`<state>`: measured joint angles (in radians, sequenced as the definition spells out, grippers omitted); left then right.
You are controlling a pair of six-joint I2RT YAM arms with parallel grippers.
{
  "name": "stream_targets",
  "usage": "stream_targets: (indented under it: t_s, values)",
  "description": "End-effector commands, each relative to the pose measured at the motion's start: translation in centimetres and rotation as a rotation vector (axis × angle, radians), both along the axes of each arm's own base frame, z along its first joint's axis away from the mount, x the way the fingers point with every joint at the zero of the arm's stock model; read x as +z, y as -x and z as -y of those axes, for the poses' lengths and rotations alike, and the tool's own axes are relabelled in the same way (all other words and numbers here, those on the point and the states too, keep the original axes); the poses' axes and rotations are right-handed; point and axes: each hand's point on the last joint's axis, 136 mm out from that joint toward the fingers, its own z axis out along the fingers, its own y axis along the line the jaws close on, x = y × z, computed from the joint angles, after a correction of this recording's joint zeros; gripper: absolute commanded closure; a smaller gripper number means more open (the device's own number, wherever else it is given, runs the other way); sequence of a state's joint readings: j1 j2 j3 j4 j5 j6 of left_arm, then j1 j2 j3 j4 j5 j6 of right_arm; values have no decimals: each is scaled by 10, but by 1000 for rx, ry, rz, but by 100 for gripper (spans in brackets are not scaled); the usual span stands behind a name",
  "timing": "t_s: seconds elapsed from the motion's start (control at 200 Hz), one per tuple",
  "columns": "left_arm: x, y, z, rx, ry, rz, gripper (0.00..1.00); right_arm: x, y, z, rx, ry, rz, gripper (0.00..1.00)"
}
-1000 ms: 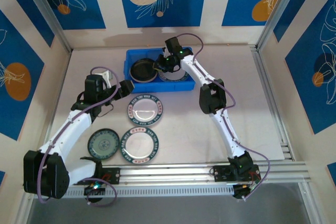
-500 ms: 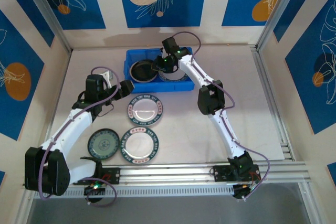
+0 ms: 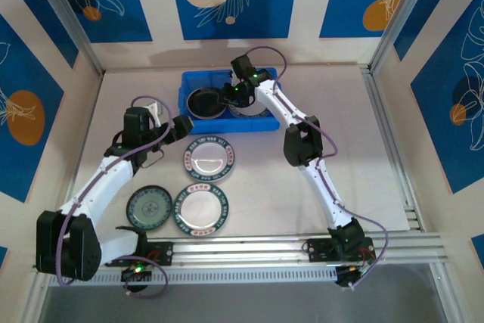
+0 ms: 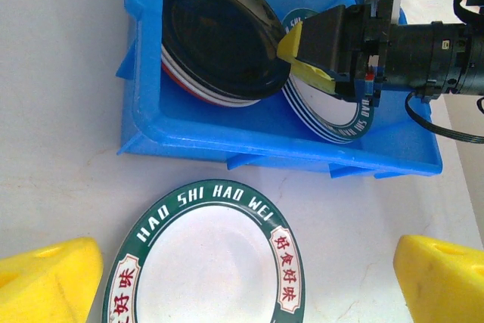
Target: Place the plates into the plastic bin on the countertop
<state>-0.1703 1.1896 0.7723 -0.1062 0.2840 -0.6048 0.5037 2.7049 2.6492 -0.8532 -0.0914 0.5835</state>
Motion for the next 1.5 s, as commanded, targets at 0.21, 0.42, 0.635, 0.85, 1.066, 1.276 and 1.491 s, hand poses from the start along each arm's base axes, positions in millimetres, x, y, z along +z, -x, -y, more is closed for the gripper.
stream_targets:
  t_s: [0.21, 0.42, 0.635, 0.85, 1.066, 1.276, 1.491]
  values:
    - [9, -8, 1, -10, 21, 28, 0, 50, -1, 6, 18, 1, 90, 61]
    - [14, -9, -1, 1, 12, 34, 0, 95, -12, 28, -10, 32, 208, 51]
    - [40, -7, -12, 38, 56, 73, 0, 167, 16, 23, 129, -53, 321, 51]
    - [79, -1, -39, 101, 241, 90, 0, 186, 104, -22, 384, -167, 243, 56]
    - [103, 21, -87, 244, 201, 100, 0, 173, 191, -71, 603, -233, 143, 59]
    - [108, 35, -106, 310, 214, 138, 0, 129, 260, -114, 795, -203, 17, 57]
    - [102, 40, -106, 313, 211, 137, 0, 92, 307, -149, 932, -209, -73, 55]
